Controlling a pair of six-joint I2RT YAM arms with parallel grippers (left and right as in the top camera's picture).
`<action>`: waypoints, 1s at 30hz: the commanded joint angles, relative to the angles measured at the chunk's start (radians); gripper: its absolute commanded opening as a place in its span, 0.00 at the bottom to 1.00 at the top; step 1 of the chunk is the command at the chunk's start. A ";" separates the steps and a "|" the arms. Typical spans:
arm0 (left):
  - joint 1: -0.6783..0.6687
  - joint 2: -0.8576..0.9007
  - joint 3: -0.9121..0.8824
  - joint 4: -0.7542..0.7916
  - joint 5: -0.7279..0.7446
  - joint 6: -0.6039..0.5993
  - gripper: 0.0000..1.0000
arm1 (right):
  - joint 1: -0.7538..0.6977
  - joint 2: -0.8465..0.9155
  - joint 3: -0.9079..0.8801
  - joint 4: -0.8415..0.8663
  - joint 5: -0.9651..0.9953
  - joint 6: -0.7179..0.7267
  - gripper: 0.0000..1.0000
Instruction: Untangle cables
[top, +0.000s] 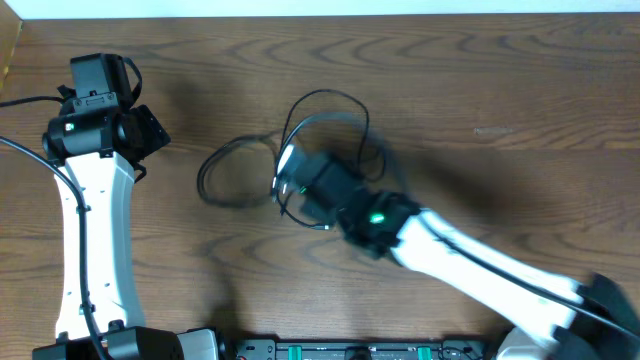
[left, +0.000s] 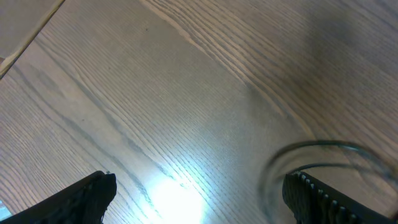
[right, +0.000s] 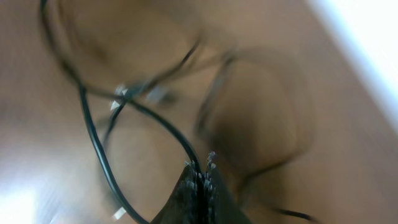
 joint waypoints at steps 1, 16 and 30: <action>0.002 0.010 0.014 -0.003 -0.018 -0.008 0.91 | -0.052 -0.131 0.055 0.034 0.139 0.049 0.01; 0.002 0.010 0.014 -0.002 -0.018 -0.008 0.90 | -0.253 -0.330 0.057 0.034 0.129 0.086 0.01; 0.002 0.010 0.014 -0.003 -0.018 -0.008 0.91 | -0.253 0.008 0.056 -0.032 -0.310 -0.084 0.71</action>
